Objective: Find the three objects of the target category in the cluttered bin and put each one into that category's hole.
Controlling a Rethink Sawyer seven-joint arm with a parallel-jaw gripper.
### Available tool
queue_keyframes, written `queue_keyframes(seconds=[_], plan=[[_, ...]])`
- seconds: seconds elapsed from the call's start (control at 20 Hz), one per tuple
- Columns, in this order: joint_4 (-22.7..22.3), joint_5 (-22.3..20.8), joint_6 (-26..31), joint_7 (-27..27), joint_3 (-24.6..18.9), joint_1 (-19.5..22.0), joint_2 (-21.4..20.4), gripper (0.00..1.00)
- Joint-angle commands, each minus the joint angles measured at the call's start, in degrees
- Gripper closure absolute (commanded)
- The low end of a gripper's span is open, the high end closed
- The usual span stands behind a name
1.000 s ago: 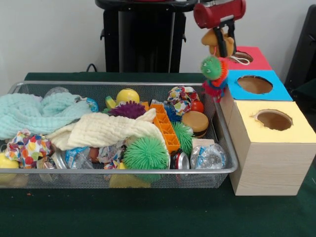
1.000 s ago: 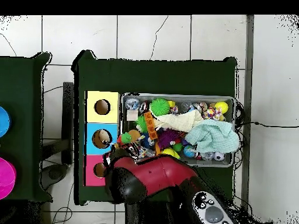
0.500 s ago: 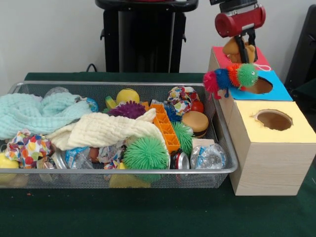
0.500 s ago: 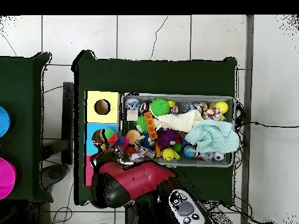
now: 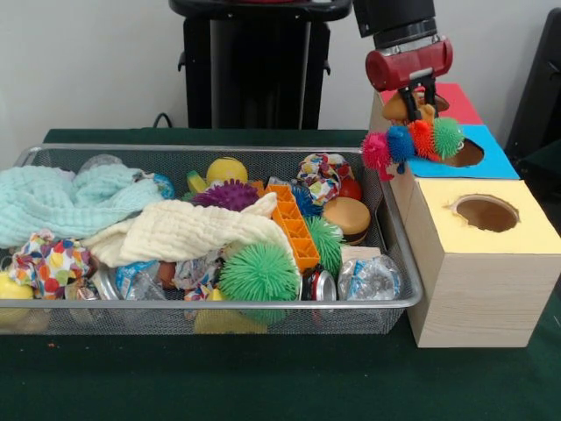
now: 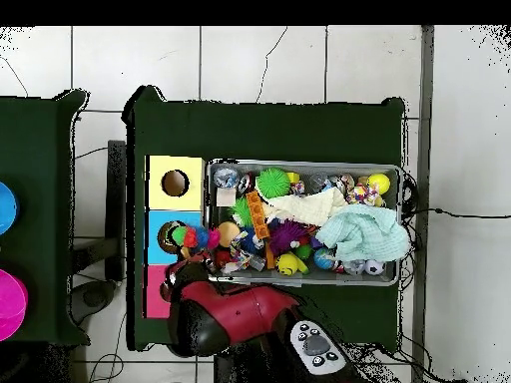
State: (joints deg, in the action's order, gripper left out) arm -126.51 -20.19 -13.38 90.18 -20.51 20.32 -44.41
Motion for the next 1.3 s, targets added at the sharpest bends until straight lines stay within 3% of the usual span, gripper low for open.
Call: queue_keyframes(seconds=[0.05,0.5,0.65,0.8,1.05,1.3], plan=[[-2.3,2.0,-3.1,13.3,5.6,0.5,4.1,1.0],[-3.8,3.0,-2.9,13.5,4.9,1.8,3.1,1.0],[-7.2,5.7,-0.5,14.5,6.7,1.3,-3.5,1.0],[-10.2,6.0,1.7,14.8,4.6,3.7,-7.9,1.0],[-11.8,5.8,-1.0,14.7,4.4,5.2,-5.9,1.0],[-12.6,6.4,-4.0,15.3,5.5,3.9,-3.9,1.0]])
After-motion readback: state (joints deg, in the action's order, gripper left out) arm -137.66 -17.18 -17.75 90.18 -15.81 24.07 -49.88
